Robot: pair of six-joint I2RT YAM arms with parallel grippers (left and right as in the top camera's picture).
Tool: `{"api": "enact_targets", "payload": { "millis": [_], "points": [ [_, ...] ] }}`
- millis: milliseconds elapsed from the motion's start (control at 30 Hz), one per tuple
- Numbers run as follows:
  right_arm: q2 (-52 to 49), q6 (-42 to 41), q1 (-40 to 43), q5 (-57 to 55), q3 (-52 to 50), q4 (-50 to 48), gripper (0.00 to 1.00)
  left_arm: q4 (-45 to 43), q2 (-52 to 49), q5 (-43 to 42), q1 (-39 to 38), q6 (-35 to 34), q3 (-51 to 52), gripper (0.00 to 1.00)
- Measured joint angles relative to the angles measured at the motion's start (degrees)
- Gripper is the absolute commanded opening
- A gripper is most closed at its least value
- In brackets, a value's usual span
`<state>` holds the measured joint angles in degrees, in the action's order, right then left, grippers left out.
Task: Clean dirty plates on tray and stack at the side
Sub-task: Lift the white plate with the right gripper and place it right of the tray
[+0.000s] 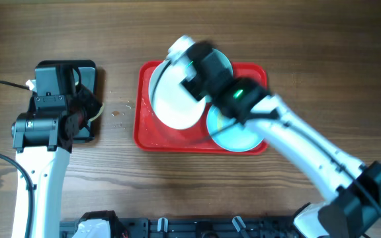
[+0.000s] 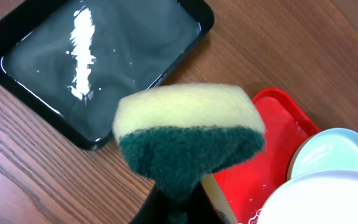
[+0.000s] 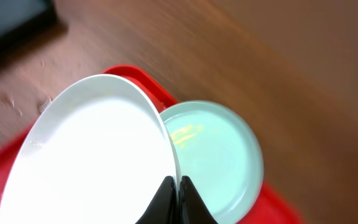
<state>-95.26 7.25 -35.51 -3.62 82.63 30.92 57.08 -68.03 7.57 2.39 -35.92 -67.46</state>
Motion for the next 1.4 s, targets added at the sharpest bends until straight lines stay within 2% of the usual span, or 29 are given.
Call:
{"api": "enact_targets", "payload": {
  "millis": [100, 133, 267, 500, 600, 733, 767, 867, 900, 1033, 1167, 1267, 1400],
  "points": [
    [-0.33, -8.15, 10.69, 12.98, 0.00, 0.02, 0.04, 0.00, 0.00, 0.02, 0.00, 0.00, 0.00, 0.04],
    [-0.31, -9.64, 13.22, 15.43, 0.00, 0.26, 0.04, 0.07, 0.00, 0.00, 0.00, 0.00, 0.00, 0.04],
    [-0.31, -14.80, 31.82, 22.23, 0.00, 4.09, 0.04, 0.22, 0.00, 0.02, 0.00, 0.00, 0.00, 0.04],
    [-0.44, -14.95, 54.38, 22.51, 0.00, 6.91, 0.04, 0.24, -0.02, 0.02, 0.00, 0.00, 0.00, 0.04],
    [-1.55, -14.49, 59.93, 18.58, -1.07, 5.75, 0.04, 0.24, -0.46, 0.02, 0.00, 0.00, 0.00, 0.04],
    [-5.81, -13.70, 61.48, 16.28, -4.57, 3.06, 0.08, 0.09, -2.12, 0.02, 0.00, 0.00, 0.00, 0.04],
    [-6.93, -13.57, 61.44, 16.04, -5.18, 2.78, 0.16, -0.02, -2.45, 0.02, 0.00, 0.00, 0.00, 0.04],
    [-9.03, -13.25, 61.37, 15.96, -5.70, 2.21, 0.57, -0.09, -3.06, 0.02, 0.00, 0.00, 0.00, 0.04],
    [-9.07, -13.29, 61.37, 16.00, -5.70, 2.19, 0.64, -0.11, -3.08, 0.00, 0.00, 0.00, 0.00, 0.04],
    [-9.05, -12.57, 61.16, 19.04, -5.70, 1.51, 0.75, -0.55, -3.08, 0.02, 0.00, 0.00, 0.00, 0.04],
    [-9.05, -8.90, 59.58, 32.24, -5.70, 1.03, 0.80, -1.22, -3.08, -0.04, 0.00, 0.00, 0.00, 0.04],
    [-9.05, -6.86, 54.01, 37.24, -5.70, 0.79, 0.82, -1.99, -3.08, -0.52, 0.00, 0.00, 0.00, 0.04],
    [-9.07, -8.68, 41.05, 34.05, -5.70, -3.32, 0.87, -2.05, -3.13, -1.33, 0.00, 0.00, 0.00, 0.04]
  ]
}}
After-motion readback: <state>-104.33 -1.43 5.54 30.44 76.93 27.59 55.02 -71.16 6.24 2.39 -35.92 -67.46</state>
